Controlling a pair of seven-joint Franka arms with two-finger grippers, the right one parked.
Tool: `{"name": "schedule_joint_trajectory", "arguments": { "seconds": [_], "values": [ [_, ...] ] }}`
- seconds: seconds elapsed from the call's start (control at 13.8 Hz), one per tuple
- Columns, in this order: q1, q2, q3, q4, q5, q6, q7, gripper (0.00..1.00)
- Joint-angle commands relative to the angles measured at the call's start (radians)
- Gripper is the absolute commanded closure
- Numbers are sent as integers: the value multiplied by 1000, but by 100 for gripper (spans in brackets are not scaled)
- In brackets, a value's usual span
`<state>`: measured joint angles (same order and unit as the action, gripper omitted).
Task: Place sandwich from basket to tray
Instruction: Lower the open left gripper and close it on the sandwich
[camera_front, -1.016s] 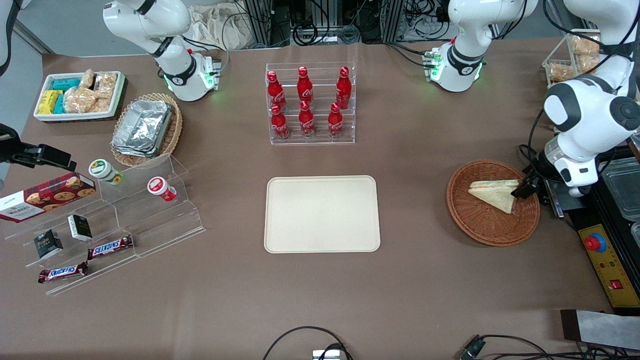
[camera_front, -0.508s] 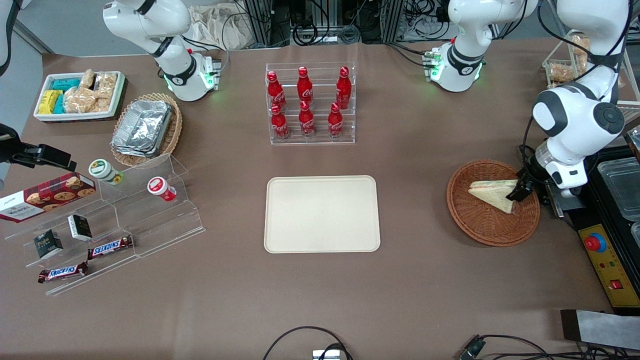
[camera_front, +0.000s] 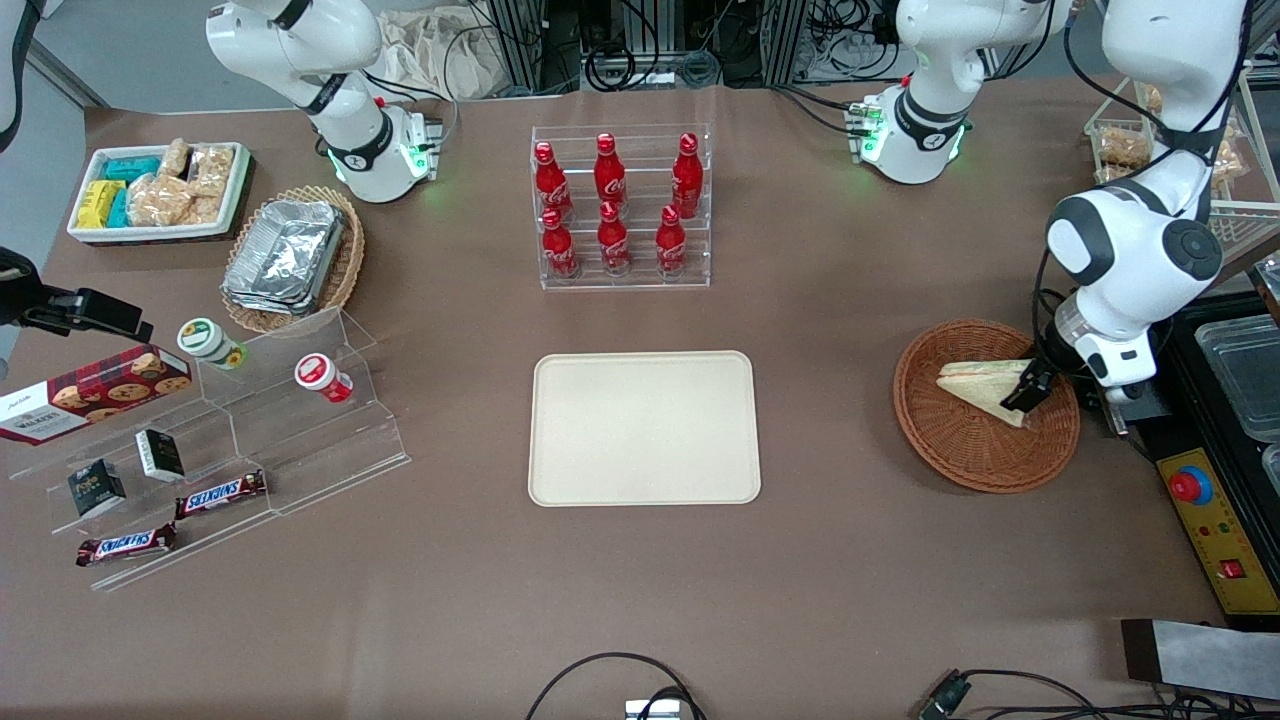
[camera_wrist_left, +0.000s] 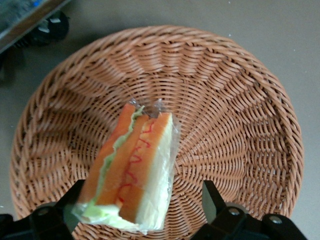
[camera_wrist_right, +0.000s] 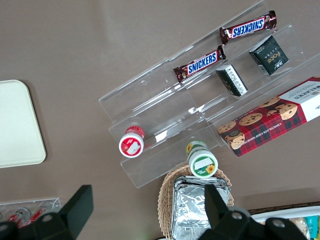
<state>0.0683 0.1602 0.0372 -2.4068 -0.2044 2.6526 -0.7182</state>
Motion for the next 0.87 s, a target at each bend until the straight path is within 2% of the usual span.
{"name": "schedule_joint_trajectory", "arguments": {
  "seconds": [0.0,0.07,0.29,0.44,0.8],
  "values": [
    [-24,15,0,-14,-20,49,-24,3],
    [-25,15,0,-14,-20,53,-26,10],
    [-30,15,0,-14,-20,53,-27,47],
    [-39,18,0,-14,-20,53,-27,57],
    [-39,4,0,-12,-18,43,-14,58]
  ]
}}
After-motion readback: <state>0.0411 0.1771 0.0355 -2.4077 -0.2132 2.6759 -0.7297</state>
